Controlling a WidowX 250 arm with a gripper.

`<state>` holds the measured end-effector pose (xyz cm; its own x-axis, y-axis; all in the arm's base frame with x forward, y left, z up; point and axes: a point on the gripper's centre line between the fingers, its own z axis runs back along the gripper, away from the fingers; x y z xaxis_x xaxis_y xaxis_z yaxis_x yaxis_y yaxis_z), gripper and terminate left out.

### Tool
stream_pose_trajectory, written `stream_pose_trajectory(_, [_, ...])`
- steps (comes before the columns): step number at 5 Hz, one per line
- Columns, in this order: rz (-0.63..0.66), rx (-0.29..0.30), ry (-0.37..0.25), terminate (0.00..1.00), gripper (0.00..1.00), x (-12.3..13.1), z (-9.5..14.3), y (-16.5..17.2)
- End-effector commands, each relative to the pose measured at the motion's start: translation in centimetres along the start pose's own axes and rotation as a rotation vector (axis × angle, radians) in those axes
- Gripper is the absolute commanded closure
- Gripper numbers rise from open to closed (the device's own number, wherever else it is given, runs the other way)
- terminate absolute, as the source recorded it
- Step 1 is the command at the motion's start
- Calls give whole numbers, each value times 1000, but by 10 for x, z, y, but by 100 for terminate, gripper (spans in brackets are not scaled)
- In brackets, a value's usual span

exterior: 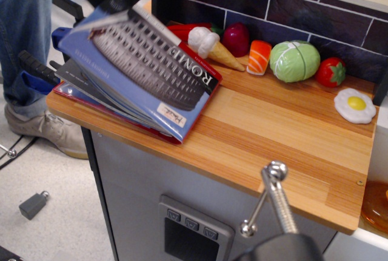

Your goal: Open book

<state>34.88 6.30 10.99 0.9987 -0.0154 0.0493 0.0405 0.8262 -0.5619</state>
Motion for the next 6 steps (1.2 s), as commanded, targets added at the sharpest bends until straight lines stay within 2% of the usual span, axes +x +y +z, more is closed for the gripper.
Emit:
stream_pose_trajectory(1, [-48, -86, 0, 0, 0, -6, -37, -90])
stream_pose_trajectory(2, [-63, -87, 32, 0, 0, -13, -58, -116])
stream_pose_trajectory(3, [-47, -116, 38, 0, 0, -13, -73, -148])
stream_pose_trajectory(4, [-18, -100, 50, 0, 0, -9, -91, -176])
stream_pose_trajectory(6, [52, 30, 126, 0, 0, -12, -123, -213])
